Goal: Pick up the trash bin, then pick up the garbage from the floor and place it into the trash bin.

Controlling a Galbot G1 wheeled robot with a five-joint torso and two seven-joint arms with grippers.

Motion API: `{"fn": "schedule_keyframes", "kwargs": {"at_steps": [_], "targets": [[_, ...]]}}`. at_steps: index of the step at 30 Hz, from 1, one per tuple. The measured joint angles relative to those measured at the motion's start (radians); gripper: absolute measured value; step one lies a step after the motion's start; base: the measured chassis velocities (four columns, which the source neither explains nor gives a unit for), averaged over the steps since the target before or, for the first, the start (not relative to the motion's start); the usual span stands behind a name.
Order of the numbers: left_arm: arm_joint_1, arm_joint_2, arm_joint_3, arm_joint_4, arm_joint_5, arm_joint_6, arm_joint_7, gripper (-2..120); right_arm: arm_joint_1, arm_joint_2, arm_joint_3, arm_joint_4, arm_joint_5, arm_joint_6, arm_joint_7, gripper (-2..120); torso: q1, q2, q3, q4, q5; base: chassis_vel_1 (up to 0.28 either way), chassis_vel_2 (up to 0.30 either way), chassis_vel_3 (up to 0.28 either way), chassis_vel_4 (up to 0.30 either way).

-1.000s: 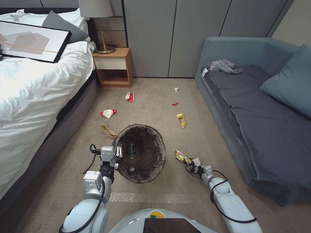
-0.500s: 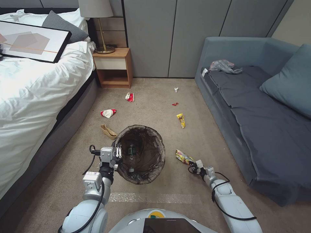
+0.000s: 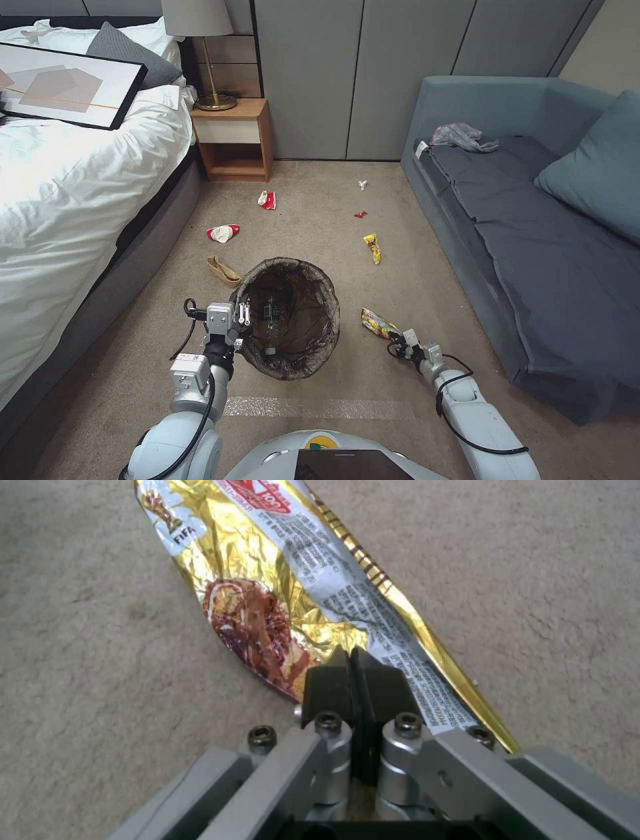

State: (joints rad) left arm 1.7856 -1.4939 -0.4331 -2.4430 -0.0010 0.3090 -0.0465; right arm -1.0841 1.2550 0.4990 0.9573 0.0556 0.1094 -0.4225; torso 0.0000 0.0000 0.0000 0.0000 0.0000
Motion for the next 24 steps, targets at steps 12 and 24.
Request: {"fn": "schedule_keyframes", "kwargs": {"at_steps": [12, 24], "targets": [[0.001, 0.003, 0.011, -0.008, 0.002, 0.000, 0.001, 7, -0.033, 0.001, -0.001, 0.091, 0.021, 0.015, 0.014, 22, 0.000, 0.000, 0.000, 0.0001, 0.0000, 0.000, 0.000, 0.000, 0.000], [-0.002, 0.001, 0.018, -0.006, 0.005, 0.000, 0.001, 7, -0.052, -0.006, -0.005, 0.135, 0.021, 0.014, 0.014, 62, 0.000, 0.000, 0.000, -0.0001, -0.0003, 0.000, 0.000, 0.000, 0.000]]}}
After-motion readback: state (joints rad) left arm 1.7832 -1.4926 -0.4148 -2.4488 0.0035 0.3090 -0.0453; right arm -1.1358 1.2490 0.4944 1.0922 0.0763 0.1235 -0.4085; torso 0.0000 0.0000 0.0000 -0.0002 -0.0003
